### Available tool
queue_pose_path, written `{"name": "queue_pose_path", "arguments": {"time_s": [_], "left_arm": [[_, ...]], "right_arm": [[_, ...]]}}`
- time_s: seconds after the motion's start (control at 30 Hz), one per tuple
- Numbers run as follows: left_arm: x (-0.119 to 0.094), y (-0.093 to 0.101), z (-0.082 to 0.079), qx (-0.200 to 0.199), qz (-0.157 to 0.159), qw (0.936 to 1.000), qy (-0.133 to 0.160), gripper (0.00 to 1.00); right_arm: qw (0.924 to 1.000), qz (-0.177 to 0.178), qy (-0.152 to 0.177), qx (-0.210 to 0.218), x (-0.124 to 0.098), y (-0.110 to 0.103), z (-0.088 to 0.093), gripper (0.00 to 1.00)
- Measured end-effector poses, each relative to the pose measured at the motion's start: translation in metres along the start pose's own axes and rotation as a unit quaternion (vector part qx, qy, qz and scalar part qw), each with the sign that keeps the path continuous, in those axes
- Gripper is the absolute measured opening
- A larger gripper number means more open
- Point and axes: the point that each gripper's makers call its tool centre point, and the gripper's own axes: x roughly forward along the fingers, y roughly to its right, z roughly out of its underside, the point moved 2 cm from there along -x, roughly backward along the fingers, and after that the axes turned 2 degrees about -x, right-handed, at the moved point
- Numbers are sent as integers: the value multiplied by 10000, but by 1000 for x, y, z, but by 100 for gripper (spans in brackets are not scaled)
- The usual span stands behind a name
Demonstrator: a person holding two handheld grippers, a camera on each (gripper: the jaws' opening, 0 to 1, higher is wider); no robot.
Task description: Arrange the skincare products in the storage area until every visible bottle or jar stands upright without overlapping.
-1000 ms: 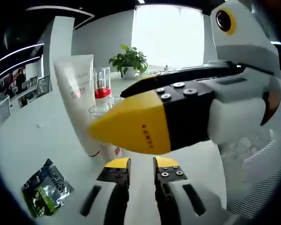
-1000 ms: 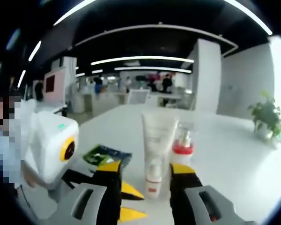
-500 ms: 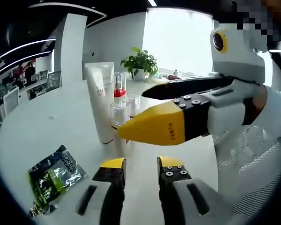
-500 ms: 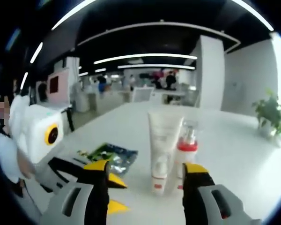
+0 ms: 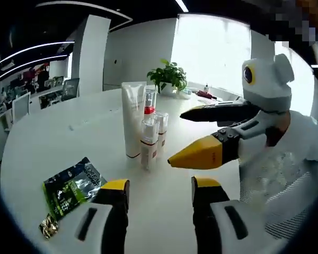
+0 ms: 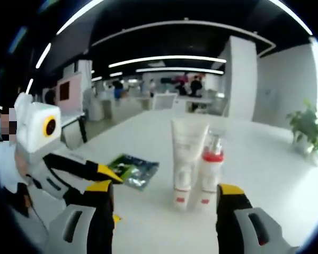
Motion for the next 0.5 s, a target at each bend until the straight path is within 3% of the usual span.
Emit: {"name": "queue_pose_path", "arguments": {"time_s": [0.2,0.5], "left_arm": [[-12,1,5,-25,35,10000,-18,58],[-36,1,13,-48,59,10000,-59,68]], "right_arm": [[9998,-65,-146,-106,-7,-6,7,86],[9993,-299,-204,-92,-10,-15,12,97]]}}
